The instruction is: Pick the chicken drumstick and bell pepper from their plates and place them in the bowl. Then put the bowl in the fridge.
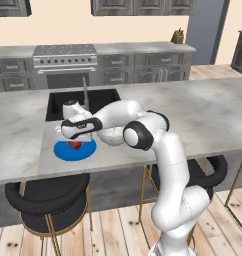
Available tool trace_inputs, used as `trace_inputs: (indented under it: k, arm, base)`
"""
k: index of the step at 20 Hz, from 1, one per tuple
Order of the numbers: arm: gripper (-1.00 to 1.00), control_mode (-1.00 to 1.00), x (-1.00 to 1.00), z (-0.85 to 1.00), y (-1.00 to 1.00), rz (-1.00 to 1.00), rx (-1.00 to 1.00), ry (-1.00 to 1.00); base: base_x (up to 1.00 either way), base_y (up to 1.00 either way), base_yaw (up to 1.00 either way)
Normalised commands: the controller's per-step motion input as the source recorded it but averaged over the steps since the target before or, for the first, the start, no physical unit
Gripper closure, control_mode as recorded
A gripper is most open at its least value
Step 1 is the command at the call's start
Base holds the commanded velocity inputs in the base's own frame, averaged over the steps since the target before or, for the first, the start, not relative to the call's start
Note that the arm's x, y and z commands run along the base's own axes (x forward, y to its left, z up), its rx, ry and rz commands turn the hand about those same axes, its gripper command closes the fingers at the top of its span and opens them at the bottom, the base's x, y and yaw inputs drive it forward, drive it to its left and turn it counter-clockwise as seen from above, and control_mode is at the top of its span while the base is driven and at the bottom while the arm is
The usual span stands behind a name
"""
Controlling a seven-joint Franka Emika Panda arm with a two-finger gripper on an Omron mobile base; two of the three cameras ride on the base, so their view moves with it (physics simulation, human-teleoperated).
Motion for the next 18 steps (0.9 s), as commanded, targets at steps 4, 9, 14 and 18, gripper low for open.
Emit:
trace_inputs:
  k: [4,9,14,18]
  arm:
    - [1.0,-1.0,0.0,-0.04,0.12,0.0,0.04,0.02]
    - [1.0,-1.0,0.0,-0.06,0.01,0.0,0.03,0.03]
    - [1.0,-1.0,-0.09,0.17,-0.01,0.01,0.09,0.0]
    - [1.0,-1.0,-0.2,0.64,-0.1,0.05,0.15,-0.08]
  base:
    - [0.0,0.0,0.0]
    - [0.0,0.0,0.0]
    - [0.0,0.0,0.0]
    - [0.0,0.0,0.0]
